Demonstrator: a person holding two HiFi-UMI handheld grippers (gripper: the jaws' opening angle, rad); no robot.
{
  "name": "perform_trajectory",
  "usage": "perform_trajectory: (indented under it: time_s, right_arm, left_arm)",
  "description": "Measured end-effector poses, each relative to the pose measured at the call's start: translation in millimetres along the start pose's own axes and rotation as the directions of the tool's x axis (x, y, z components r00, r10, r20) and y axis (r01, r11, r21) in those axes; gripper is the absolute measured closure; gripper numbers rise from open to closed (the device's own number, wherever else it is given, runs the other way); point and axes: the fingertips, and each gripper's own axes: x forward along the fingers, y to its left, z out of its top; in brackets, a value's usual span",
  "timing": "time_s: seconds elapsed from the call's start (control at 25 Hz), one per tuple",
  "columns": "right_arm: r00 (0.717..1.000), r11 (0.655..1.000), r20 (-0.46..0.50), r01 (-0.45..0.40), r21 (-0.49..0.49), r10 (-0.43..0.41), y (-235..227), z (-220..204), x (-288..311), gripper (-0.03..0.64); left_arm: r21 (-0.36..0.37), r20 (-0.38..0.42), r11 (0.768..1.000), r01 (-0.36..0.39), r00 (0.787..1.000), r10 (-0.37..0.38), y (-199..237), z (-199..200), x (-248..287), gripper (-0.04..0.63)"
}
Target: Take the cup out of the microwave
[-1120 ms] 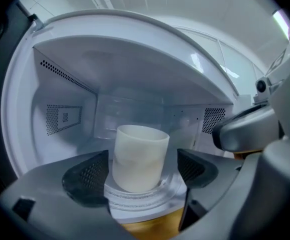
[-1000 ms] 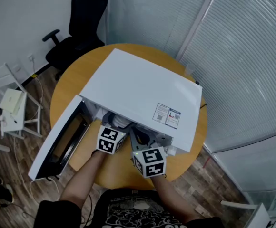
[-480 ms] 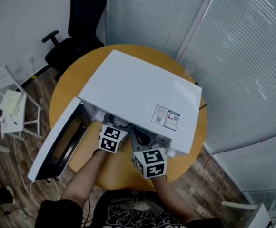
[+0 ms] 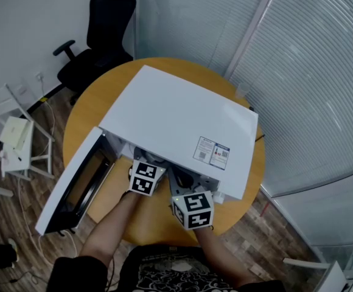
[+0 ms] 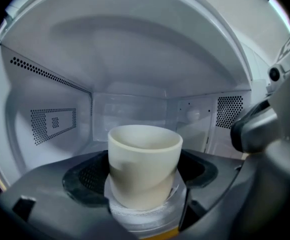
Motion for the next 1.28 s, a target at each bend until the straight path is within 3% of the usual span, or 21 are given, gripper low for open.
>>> perform_trajectory:
  time_s: [1.28]
  right_arm:
    - [0.999, 0.999, 0.009, 0.037, 0.007, -0.037, 4, 2, -6, 0.601]
  left_arm:
    - [0.002, 0.012, 1.000, -0.031, 0.999, 0.031, 6, -2, -25, 0.178]
